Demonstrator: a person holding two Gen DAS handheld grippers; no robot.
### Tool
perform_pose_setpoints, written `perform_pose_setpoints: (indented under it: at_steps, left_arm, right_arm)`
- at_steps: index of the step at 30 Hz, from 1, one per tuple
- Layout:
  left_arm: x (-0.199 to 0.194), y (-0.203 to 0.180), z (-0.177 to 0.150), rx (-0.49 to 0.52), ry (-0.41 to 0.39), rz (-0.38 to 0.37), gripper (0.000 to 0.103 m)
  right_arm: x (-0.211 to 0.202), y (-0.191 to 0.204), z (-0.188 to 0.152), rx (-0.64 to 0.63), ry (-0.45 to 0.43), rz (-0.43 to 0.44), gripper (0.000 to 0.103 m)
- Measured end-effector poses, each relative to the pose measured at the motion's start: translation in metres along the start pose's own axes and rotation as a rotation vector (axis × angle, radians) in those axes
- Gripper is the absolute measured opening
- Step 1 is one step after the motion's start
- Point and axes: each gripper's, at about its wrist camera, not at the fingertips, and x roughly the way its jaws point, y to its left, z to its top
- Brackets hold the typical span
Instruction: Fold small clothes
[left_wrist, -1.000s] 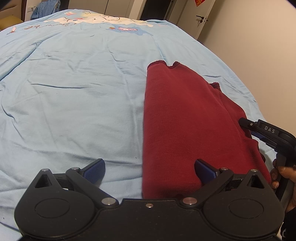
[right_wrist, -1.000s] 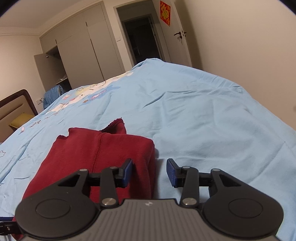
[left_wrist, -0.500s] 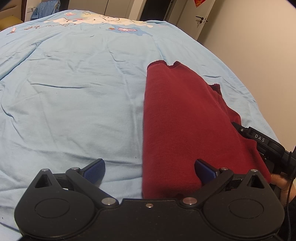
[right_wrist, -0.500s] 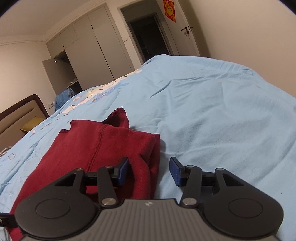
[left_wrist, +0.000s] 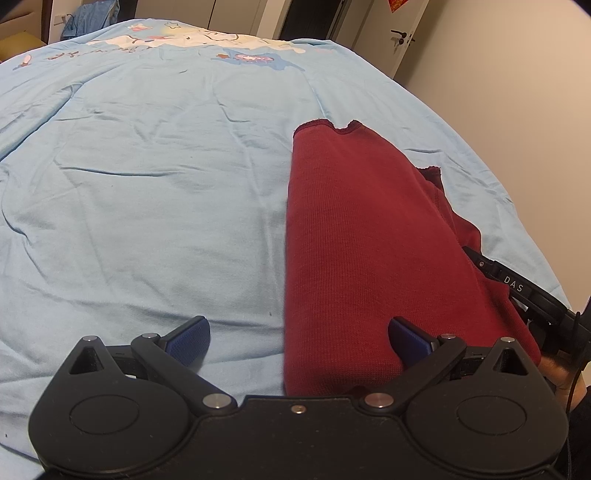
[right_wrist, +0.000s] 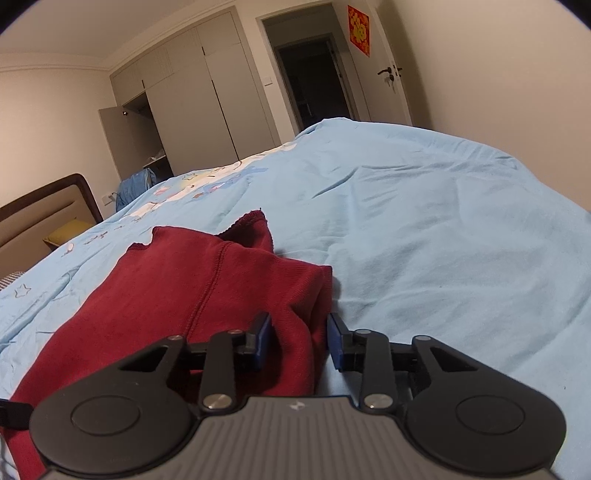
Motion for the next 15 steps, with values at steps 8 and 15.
perform_pose_setpoints:
  at_steps: [8,15]
  left_arm:
    - [-0.009,0.000,0.022,0.013,-0.106,-0.020,0.102]
    - [0.033,0.002,0.062,0.022,-0.026,-0.071,0.098]
  right_arm:
    - [-0.001,0.000,-0.001,-0.010,-0.004,-0.007,0.034]
    - [0.000,0.000,-0.002,-0.007,-0.004,-0.005,0.034]
